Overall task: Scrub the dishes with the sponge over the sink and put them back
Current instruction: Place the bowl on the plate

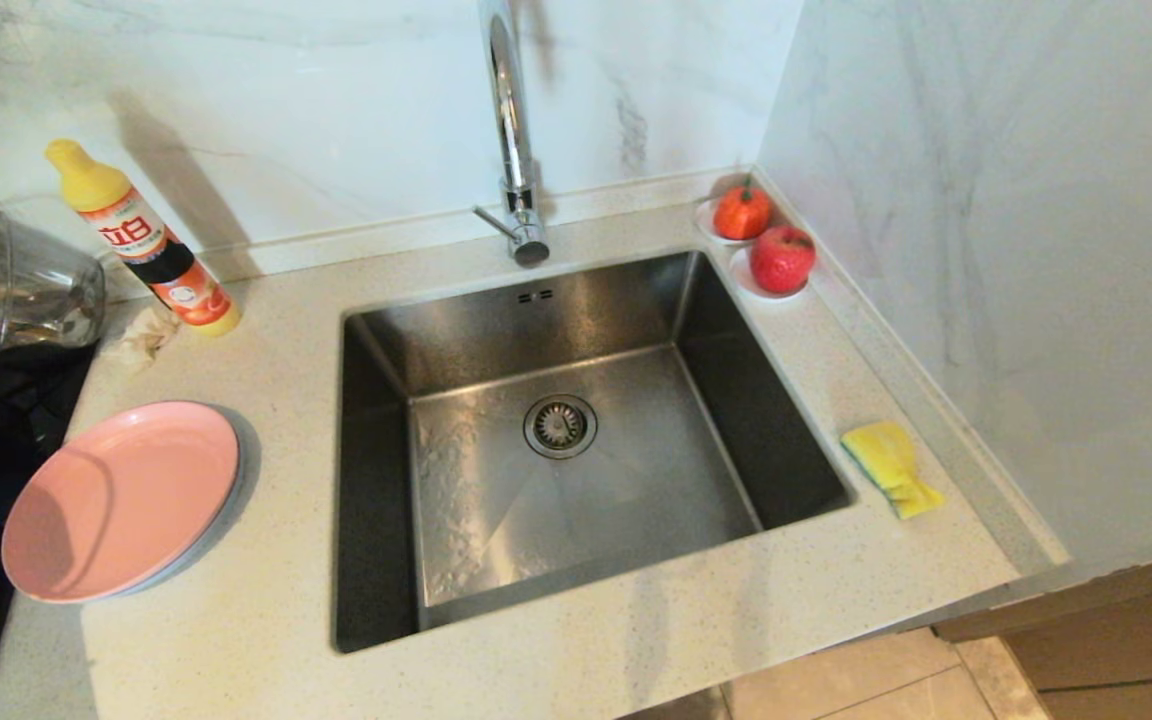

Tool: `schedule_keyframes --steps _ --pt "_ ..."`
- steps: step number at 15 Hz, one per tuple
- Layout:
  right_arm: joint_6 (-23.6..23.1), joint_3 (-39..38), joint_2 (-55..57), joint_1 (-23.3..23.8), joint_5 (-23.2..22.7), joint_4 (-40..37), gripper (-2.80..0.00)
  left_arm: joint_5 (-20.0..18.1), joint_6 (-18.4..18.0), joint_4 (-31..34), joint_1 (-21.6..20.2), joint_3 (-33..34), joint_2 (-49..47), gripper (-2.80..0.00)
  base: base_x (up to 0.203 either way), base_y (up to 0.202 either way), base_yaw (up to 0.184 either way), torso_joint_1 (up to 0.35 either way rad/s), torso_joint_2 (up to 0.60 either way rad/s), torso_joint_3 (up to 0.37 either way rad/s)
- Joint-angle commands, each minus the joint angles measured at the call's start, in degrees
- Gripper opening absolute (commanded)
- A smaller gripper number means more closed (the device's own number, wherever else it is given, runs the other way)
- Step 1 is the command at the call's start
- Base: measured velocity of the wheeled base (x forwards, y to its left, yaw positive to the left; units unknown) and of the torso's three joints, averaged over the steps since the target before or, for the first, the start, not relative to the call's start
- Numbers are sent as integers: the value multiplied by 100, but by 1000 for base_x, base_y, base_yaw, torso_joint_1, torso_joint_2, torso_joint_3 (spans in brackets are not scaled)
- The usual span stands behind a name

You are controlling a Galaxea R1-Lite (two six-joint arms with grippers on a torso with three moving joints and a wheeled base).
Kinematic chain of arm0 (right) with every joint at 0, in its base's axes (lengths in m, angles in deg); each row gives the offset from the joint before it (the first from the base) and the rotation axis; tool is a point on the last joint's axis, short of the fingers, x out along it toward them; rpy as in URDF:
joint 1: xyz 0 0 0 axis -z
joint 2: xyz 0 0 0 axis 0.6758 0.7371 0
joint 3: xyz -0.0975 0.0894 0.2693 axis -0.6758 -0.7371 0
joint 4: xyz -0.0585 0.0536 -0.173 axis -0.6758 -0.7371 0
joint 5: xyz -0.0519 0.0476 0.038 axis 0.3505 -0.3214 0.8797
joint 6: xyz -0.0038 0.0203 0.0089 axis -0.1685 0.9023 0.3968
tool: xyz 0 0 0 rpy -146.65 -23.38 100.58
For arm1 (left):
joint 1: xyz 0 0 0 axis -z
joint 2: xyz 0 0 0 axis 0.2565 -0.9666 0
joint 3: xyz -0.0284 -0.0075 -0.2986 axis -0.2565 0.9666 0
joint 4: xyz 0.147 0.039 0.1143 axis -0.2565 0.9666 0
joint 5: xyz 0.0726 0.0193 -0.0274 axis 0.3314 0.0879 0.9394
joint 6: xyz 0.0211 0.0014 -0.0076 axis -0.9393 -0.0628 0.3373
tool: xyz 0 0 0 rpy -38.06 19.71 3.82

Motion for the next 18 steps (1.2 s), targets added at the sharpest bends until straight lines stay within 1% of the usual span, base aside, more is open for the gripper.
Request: schedule_keyframes --steps 1,4,8,12,13,18 --pt "-4 -8 -1 -1 -2 1 -280 -8 72 53 31 -109 -100 0 0 0 0 0 0 0" --pt "-4 -1 -1 -1 -3 1 -280 7 72 64 58 -110 -118 0 0 0 0 0 0 0" --pt "-4 -6 -1 -1 -5 1 -280 316 63 79 145 -109 -206 0 0 0 0 0 0 0" --pt "-4 -2 -1 -1 -6 1 -280 317 63 88 139 -117 -206 0 0 0 0 0 0 0" --pt "-4 -9 -1 -1 -6 1 -280 317 63 88 139 -126 -206 -280 0 0 0 0 0 0" --pt "-4 -1 -1 -1 -7 1 -280 317 72 97 145 -120 -188 -280 0 0 0 0 0 0"
